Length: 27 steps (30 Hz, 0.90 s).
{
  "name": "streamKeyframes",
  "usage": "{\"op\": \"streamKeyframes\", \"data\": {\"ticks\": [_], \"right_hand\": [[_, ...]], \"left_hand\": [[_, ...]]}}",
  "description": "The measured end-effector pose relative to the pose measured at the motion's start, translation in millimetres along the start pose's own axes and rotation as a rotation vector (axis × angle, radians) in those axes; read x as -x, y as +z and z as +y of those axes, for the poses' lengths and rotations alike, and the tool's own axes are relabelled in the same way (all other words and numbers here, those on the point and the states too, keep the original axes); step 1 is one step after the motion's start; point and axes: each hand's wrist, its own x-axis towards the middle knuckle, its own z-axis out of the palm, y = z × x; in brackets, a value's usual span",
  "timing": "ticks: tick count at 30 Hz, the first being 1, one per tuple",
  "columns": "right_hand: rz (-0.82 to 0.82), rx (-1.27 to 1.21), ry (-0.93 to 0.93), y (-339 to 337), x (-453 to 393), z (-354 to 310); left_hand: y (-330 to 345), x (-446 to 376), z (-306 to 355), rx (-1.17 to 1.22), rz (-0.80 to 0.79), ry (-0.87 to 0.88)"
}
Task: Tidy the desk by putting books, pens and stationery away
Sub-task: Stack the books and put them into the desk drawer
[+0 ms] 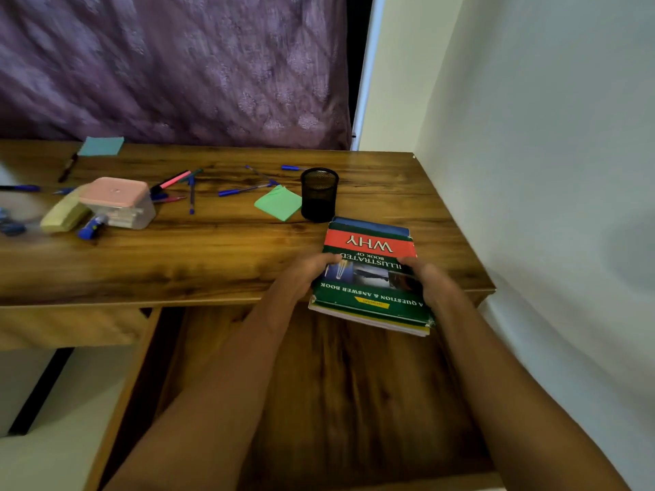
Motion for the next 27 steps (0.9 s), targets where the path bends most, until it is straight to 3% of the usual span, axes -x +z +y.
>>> {"op": "streamKeyframes", "data": {"ticks": [7, 14, 19, 27], "right_hand": [[-0.045, 0.072, 0.031, 18.5, 96.6, 48.0], [-0.147, 0.213, 0.038, 9.2, 158.9, 74.4], [-0.214, 0.303, 0.101, -2.4, 188.6, 81.5], [-0.129, 0.257, 0.127, 48.0, 176.6, 115.7]], "left_hand": [[-36.8, 71.4, -43.0, -0.041, 0.057, 0.018], [-71.2, 148.7, -64.2, 0.004, -0.232, -0.180], [-85.7, 181.1, -53.7, -0.037, -0.188, -0.257], [-105.0, 169.1, -107.8, -0.047, -0.117, -0.258]]}}
